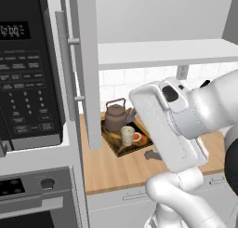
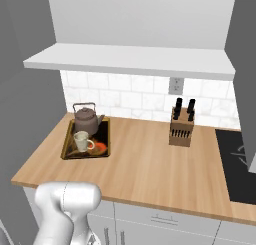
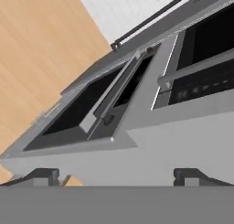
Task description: Pick the kettle from the counter and place it on the tray. Then pick the mug from the cabinet and place it on the tray. Then close the cabinet doors.
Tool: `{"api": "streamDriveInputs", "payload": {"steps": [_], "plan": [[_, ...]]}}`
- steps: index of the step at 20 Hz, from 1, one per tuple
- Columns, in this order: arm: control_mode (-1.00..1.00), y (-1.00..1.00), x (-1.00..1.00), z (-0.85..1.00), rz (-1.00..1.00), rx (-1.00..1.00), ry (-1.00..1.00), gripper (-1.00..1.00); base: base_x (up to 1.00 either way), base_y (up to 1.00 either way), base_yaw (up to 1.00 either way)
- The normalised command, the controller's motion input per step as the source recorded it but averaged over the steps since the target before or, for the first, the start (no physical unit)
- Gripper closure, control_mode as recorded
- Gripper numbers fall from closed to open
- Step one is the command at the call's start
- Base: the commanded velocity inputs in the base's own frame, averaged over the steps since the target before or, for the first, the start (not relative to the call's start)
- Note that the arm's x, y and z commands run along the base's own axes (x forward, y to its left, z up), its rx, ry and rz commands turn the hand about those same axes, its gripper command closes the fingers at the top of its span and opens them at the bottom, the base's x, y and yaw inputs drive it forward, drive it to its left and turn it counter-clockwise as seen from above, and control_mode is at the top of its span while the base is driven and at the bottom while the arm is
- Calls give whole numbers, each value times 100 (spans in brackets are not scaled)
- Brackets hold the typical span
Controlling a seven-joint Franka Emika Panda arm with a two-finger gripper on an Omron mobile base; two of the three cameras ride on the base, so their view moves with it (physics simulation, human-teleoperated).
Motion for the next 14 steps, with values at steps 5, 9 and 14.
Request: {"api": "streamDriveInputs", "payload": {"steps": [5,9,14], "plan": [[-100,48,-38,5,-2,7,-24,-100,0,0,0],[-100,29,-19,24,0,0,-29,-100,0,0,0],[-100,40,-6,20,0,0,-6,-100,0,0,0]]}}
